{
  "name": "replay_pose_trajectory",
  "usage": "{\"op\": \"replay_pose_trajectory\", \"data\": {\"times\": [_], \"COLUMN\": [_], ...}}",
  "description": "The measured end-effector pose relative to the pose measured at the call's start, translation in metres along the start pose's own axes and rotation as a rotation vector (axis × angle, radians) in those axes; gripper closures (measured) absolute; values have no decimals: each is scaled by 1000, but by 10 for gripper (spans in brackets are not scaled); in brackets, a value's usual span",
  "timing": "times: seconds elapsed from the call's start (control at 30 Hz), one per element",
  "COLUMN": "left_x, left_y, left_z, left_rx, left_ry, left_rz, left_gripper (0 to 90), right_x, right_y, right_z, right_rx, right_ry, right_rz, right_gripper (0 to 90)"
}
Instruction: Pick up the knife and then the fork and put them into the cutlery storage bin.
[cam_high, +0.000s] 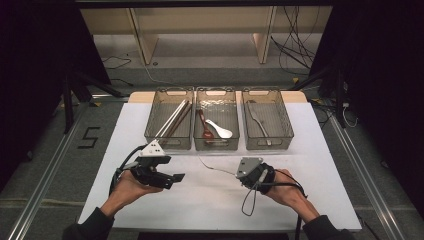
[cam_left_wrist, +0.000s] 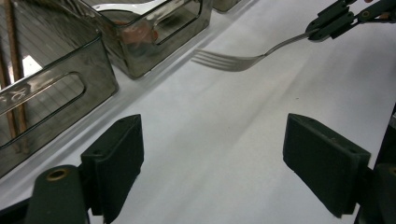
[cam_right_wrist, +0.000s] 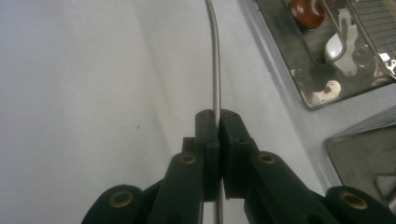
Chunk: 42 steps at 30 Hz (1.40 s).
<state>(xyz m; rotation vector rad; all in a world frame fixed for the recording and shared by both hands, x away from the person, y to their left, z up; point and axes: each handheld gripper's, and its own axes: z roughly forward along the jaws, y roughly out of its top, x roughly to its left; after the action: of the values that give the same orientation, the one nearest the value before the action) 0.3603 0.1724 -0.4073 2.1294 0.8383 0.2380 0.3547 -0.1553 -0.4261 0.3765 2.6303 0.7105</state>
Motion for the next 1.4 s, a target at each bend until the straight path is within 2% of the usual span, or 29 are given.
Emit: {"op": "replay_pose_trajectory", "data": {"times": [0.23,0.53,0.97,1.2,1.4], "left_x": [2,2,4,5,4], "left_y": [-4,-8,-10,-11,-12], "left_z": [-3,-3,-5,-7,-8], "left_rx": [-39,-52,-72,-86,-86], "left_ry": [8,20,40,49,52], "left_rz": [-33,-40,-55,-62,-62], "left_gripper": [194,180,176,176,176], "right_x": [-9,-21,-42,-57,-71], "right_y": [-5,-11,-20,-21,-21], "right_z": [-7,-14,-24,-31,-30], "right_rx": [-13,-30,-46,-59,-61], "right_ry": [-22,-57,-107,-145,-160], "right_rz": [35,80,182,231,271], "right_gripper": [876,876,876,876,876]}}
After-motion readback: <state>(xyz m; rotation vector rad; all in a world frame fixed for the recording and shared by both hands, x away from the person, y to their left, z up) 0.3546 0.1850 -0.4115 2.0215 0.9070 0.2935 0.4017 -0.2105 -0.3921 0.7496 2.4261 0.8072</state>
